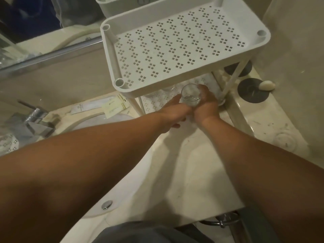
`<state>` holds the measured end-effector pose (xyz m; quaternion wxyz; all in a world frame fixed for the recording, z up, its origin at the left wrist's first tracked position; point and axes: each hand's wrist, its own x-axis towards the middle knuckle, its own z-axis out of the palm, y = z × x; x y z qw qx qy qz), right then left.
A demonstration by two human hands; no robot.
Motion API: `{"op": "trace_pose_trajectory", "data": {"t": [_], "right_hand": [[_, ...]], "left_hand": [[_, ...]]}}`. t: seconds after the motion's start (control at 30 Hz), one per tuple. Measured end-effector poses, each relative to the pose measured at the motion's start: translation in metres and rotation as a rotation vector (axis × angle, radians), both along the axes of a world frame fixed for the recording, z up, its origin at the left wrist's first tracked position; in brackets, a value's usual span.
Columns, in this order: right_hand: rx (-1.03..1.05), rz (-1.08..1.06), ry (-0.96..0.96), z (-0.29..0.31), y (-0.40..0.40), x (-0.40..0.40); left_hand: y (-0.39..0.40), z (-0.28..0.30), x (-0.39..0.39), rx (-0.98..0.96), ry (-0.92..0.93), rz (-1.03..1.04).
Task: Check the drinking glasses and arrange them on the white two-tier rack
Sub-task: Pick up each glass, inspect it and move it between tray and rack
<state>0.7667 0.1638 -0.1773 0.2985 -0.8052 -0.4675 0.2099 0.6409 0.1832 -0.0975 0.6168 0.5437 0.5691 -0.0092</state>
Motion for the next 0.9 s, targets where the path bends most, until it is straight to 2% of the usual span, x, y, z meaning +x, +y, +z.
{"op": "trace_pose_trajectory", "data": {"t": [0.13,0.27,0.4,0.5,0.6,0.8,0.9], "right_hand": [[-0.069,-0.137,0.119,0.001,0.008,0.000],[-0.184,-0.077,0.022,-0.003,0.013,0.005],[-0.166,-0.112,0.066,-0.002,0.023,0.006],[-0.125,-0.169,0.171,-0.002,0.029,0.002],[-0.118,-0.210,0.234,-0.002,0.036,-0.002],[-0.091,-0.272,0.256,-0.002,0.047,-0.008],[-0.060,-0.203,0.208,-0.001,0.052,-0.015]], "left_hand": [[0.005,-0.008,0.005,-0.013,-0.057,0.044],[0.010,-0.015,0.007,0.008,-0.091,0.086],[0.015,-0.020,0.008,0.061,-0.055,0.132],[0.018,-0.023,0.007,0.135,0.021,0.078],[0.016,-0.026,0.001,0.236,0.104,-0.060],[0.012,-0.039,-0.016,0.324,0.212,-0.206],[0.012,-0.042,-0.022,0.344,0.214,-0.222]]}}
